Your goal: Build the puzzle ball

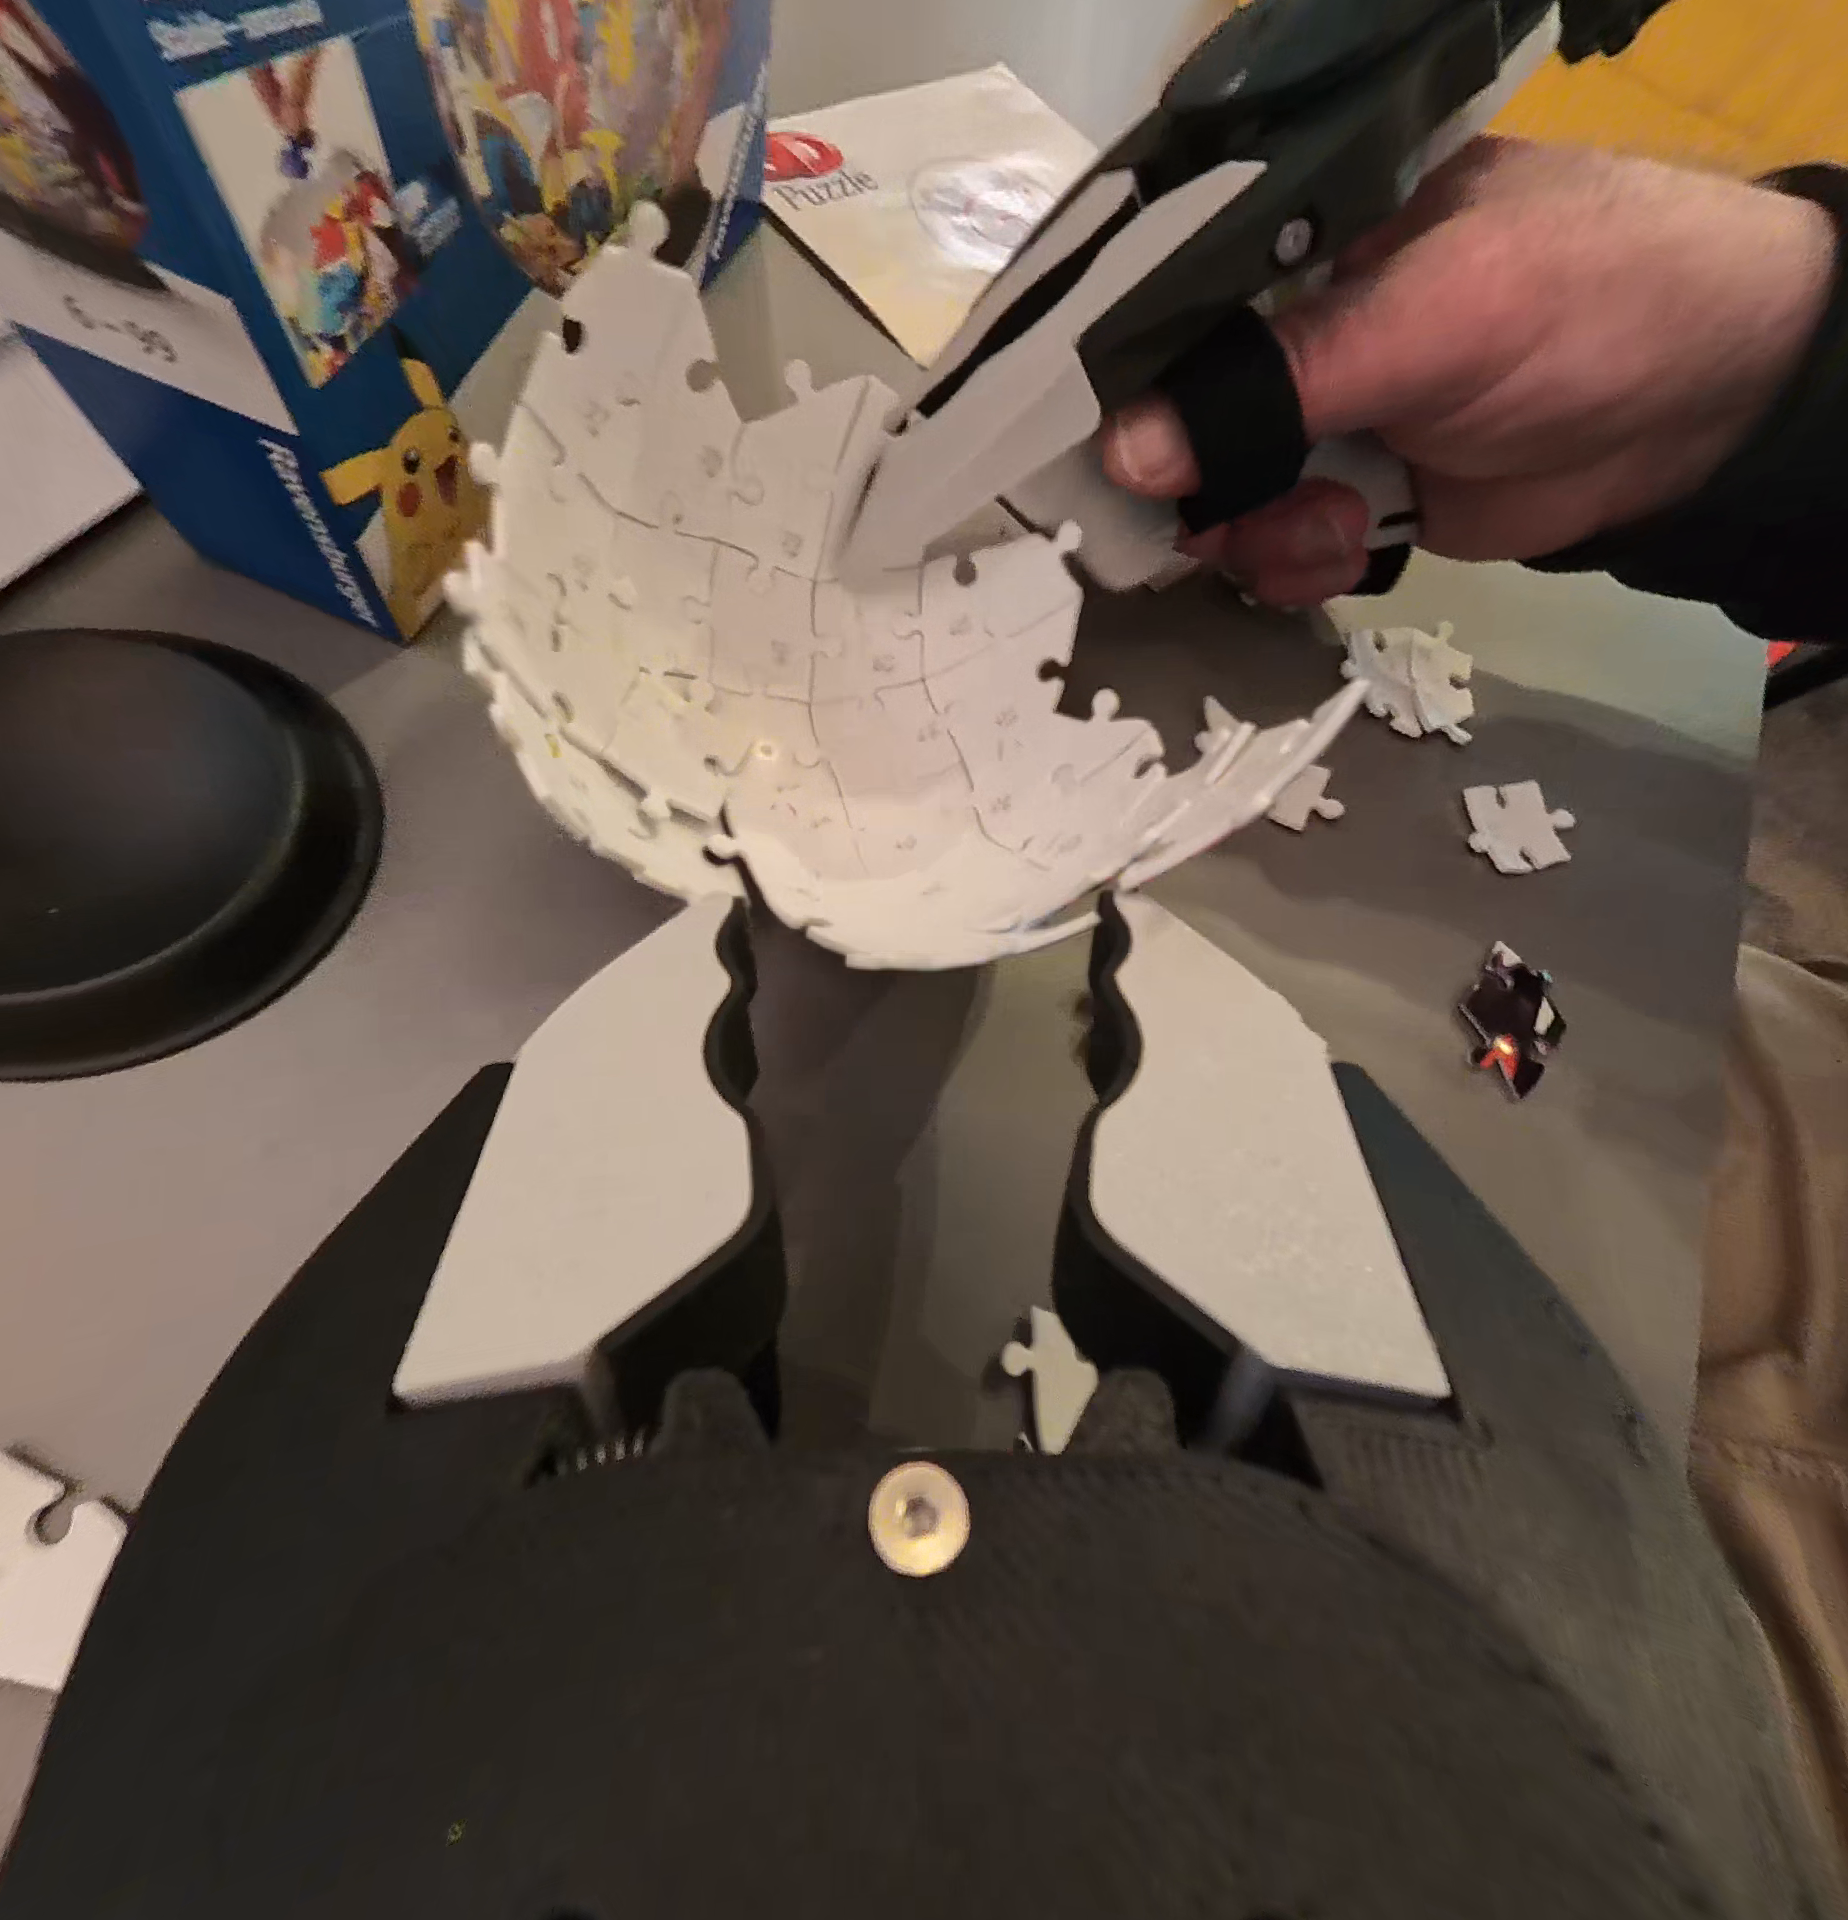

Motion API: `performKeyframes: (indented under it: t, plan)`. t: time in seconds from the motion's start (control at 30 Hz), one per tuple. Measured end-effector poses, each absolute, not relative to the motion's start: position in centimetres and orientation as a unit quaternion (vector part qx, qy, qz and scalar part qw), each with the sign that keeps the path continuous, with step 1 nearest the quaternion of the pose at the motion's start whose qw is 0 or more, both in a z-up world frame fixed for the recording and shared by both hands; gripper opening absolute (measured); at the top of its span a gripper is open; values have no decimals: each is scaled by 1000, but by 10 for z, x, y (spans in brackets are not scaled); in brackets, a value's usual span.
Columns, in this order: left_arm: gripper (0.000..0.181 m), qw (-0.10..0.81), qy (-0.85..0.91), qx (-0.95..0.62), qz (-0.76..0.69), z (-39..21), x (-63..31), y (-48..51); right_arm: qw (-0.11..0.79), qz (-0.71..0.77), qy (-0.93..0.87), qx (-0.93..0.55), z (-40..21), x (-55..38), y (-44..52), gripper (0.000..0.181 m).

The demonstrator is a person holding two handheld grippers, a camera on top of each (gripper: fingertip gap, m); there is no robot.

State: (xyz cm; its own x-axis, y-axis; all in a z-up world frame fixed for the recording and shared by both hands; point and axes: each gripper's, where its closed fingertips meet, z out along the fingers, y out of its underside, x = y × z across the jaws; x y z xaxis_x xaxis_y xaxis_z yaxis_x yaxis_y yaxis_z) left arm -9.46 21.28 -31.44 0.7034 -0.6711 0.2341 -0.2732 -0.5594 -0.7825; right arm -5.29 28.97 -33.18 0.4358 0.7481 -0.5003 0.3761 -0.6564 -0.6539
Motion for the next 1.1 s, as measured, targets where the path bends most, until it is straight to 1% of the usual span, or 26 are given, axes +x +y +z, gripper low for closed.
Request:
performKeyframes:
  t: [0.2,0.37,0.5,0.6,0.7,0.87,0.93,1.0,1.1]
  plan:
    - [65,385,280,-815,-329,-289,-104,199,301,360,-384,-795,-311,-48,298,1]
    - [63,423,248,-815,-308,-277,-130,206,380,286,-447,-758,-288,-49,299,0]
    - [64,449,234,-814,-284,-273,-137,214,456,224,-497,-704,-258,-55,293,0]
    - [64,453,235,-817,-268,-276,-140,216,517,152,-543,-644,-236,-57,286,1]
    - [63,457,245,-816,-256,-275,-140,216,554,75,-572,-600,-223,-56,283,1]
    - [62,452,262,-820,-233,-281,-137,214,585,1,-603,-542,-217,-57,277,0]
    - [62,452,268,-818,-232,-280,-134,213,570,15,-601,-560,-220,-58,277,1]
    - [62,455,268,-816,-235,-278,-132,214,577,-3,-606,-548,-218,-56,279,0]
    - [61,459,267,-814,-235,-276,-130,214,558,50,-587,-584,-219,-54,281,1]
